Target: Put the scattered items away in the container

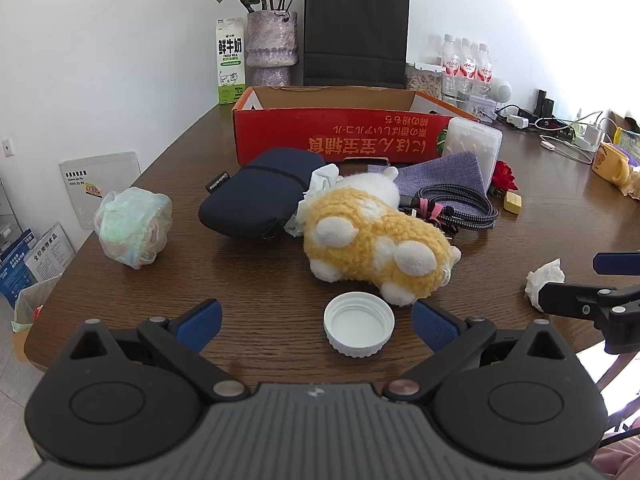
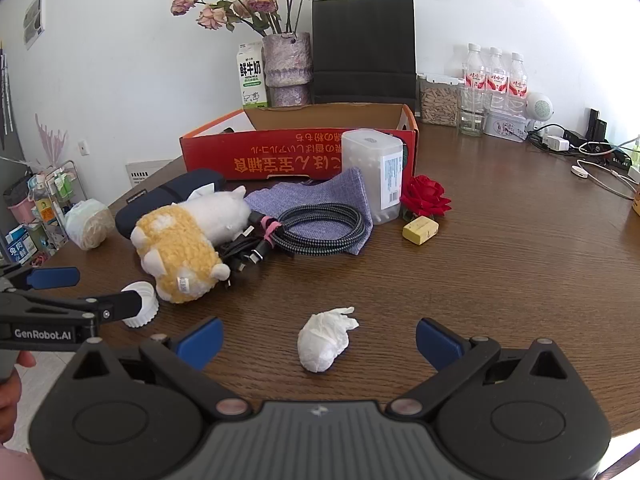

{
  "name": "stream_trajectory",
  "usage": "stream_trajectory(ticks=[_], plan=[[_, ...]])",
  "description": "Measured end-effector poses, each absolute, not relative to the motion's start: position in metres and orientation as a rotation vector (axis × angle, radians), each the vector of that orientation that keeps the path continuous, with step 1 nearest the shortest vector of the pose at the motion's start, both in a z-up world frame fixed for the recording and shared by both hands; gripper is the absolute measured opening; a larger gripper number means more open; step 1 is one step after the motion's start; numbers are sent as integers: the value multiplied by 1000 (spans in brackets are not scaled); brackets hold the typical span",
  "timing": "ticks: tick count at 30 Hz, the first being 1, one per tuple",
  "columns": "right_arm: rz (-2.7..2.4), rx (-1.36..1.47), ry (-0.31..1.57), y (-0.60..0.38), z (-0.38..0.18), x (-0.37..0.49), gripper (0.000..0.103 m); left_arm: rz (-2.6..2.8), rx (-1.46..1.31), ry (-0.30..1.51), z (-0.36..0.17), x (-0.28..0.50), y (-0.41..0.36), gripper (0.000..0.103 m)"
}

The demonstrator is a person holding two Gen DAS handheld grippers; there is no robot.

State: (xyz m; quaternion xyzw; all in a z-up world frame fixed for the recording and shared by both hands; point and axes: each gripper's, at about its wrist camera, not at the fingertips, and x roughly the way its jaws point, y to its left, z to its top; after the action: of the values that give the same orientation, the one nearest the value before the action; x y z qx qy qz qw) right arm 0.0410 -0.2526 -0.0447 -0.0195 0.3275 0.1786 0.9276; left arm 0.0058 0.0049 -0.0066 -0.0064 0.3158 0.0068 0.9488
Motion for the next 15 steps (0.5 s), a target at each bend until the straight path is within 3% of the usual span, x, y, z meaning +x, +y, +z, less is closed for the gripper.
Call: stream_trajectory(ticks=[15], plan=[[354, -45, 681, -252, -53, 43, 103, 5, -16, 661, -14, 8, 2, 103]])
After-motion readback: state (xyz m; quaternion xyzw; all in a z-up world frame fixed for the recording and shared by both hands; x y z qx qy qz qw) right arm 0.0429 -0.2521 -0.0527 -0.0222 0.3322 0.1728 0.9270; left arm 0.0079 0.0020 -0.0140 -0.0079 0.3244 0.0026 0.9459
